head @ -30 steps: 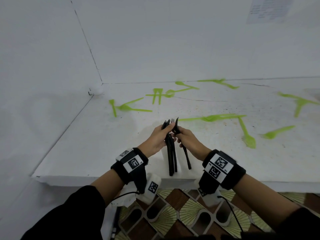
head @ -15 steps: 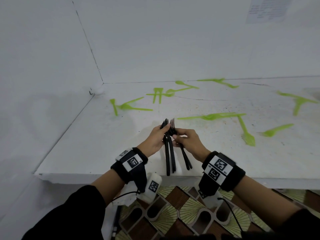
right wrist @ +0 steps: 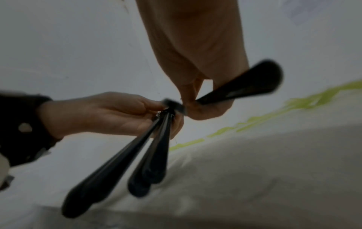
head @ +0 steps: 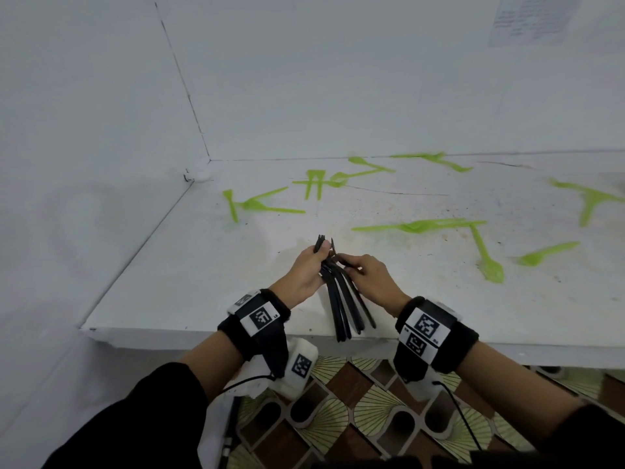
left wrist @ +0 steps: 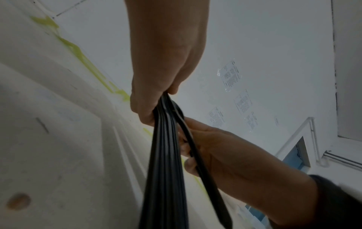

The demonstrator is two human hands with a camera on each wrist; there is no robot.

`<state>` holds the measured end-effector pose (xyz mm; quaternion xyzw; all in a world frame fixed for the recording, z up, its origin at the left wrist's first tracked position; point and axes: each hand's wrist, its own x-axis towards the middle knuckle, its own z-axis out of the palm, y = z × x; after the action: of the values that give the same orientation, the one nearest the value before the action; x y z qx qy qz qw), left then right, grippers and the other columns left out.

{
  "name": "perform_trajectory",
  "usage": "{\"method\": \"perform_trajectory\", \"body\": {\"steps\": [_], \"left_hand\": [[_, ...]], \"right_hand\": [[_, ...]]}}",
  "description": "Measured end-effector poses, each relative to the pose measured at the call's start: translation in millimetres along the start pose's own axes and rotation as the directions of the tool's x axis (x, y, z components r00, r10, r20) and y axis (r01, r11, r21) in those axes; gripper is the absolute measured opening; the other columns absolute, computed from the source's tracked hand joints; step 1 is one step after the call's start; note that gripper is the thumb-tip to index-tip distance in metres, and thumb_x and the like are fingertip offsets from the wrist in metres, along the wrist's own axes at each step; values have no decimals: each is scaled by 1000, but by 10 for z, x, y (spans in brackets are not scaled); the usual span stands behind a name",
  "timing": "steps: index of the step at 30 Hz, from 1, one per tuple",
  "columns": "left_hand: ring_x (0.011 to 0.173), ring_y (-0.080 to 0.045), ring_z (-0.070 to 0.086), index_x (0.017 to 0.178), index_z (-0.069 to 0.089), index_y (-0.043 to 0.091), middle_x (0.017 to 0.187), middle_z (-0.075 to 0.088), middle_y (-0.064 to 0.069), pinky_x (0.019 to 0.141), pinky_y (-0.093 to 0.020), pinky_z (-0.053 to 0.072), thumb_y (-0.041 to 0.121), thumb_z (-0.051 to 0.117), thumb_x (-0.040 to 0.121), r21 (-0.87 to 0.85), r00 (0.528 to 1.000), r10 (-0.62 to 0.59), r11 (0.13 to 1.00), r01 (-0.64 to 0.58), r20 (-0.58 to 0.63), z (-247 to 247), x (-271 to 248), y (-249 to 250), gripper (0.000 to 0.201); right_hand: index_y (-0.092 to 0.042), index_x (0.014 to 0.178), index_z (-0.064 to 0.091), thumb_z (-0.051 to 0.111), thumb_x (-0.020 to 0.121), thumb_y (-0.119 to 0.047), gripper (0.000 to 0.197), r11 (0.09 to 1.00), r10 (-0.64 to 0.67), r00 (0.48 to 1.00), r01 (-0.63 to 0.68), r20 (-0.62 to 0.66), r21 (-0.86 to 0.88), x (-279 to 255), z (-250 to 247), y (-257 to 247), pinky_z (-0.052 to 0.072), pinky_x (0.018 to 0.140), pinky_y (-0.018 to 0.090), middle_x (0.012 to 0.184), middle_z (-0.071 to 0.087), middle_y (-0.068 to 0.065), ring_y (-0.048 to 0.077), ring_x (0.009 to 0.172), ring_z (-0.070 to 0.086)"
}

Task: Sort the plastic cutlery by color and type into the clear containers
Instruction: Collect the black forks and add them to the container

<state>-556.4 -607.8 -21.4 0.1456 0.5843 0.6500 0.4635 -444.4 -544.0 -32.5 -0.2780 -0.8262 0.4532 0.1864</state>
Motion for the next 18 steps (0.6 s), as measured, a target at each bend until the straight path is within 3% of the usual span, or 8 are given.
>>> {"method": "perform_trajectory", "body": {"steps": [2,5,8,10,13,16,18], "left_hand": [[68,-13,48,81,49,10,77,48,-3,65,-25,43,21,38,101,-2,1000,9,1000,-9,-15,-5,1,-2,25],[74,-13,53,80,48,10,79,48,-3,69,-25,46,18,38,101,-57,1000,14,998,-13,10,-27,2,12,24],[77,-15,54,80,47,11,83,51,-4,72,-30,48,18,37,101,-44,999,-5,999,6,36,-51,-24,46,24],[78,-16,55,80,46,11,85,51,-4,71,-32,48,17,37,101,-31,1000,-13,999,14,29,-67,-31,65,24],[89,-19,57,88,48,7,91,53,-5,79,-38,49,14,38,101,-19,1000,-15,1000,15,23,-83,-57,65,18],[93,-22,57,98,51,1,93,57,-8,84,-39,49,14,38,100,26,998,-14,1000,12,57,-93,-87,40,19],[82,-18,58,88,54,3,87,58,-9,77,-30,51,16,36,101,44,997,2,999,-5,74,-86,-106,38,26]], "right_hand": [[-15,114,66,36,92,-1,40,998,30,997,-34,67,59,-15,45,-22,40,74,23,92,67,24,37,87,58],[-14,107,69,34,95,-7,37,966,127,989,-141,79,214,-53,75,-38,46,94,35,104,68,16,30,100,60],[-11,95,71,37,95,-12,34,938,179,983,-181,33,296,-64,85,-30,45,83,33,90,68,5,21,86,59],[-4,89,69,37,95,-13,34,939,210,978,-198,-14,281,-53,93,-26,44,77,37,81,66,10,26,78,58],[-2,106,67,41,97,-15,30,959,195,976,-169,-99,229,-55,92,2,46,91,46,96,67,15,34,101,60],[-9,117,65,49,96,-15,27,955,136,981,-92,-141,283,-87,61,-46,54,86,38,102,69,15,27,100,64],[-13,113,68,56,92,-17,24,969,89,989,-57,-120,242,-89,57,-53,52,91,35,106,70,8,18,100,65]]}}
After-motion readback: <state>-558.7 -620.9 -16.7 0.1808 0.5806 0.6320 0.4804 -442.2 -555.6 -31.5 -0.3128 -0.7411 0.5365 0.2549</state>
